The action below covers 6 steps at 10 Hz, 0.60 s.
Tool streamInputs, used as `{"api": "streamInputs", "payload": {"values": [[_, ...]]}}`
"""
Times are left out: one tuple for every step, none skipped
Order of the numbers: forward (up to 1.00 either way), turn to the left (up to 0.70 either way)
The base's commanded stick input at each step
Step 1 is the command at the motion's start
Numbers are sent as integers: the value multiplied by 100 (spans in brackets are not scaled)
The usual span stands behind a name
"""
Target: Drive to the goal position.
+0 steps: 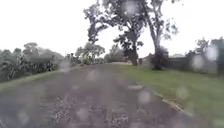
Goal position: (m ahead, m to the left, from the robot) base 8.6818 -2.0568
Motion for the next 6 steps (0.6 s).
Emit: {"api": "streamInputs", "payload": {"values": [[100, 0], [100, 0], [100, 0], [100, 0], [100, 0], [100, 0]]}}
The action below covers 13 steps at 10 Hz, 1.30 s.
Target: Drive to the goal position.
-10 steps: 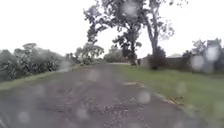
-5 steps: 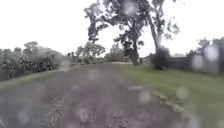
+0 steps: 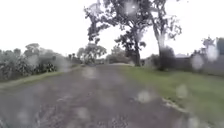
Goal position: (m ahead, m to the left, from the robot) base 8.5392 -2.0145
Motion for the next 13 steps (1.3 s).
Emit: {"api": "streamInputs", "payload": {"values": [[100, 0], [100, 0], [100, 0], [100, 0], [100, 0], [100, 0], [100, 0], [100, 0], [100, 0], [100, 0], [100, 0], [100, 0], [100, 0]]}}
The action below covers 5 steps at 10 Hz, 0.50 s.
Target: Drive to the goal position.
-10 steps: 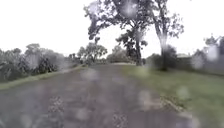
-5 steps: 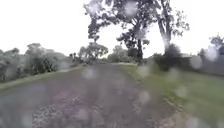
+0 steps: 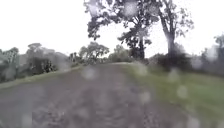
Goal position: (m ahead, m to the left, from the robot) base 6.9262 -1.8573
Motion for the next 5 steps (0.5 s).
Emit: {"api": "streamInputs", "payload": {"values": [[100, 0], [100, 0], [100, 0], [100, 0], [100, 0]]}}
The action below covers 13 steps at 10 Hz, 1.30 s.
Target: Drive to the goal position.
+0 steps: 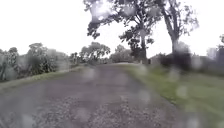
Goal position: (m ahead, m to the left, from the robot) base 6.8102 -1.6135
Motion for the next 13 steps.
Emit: {"api": "streamInputs", "payload": {"values": [[100, 0], [100, 0], [100, 0], [100, 0], [100, 0], [100, 0], [100, 0], [100, 0], [100, 0], [100, 0], [100, 0], [100, 0], [100, 0]]}}
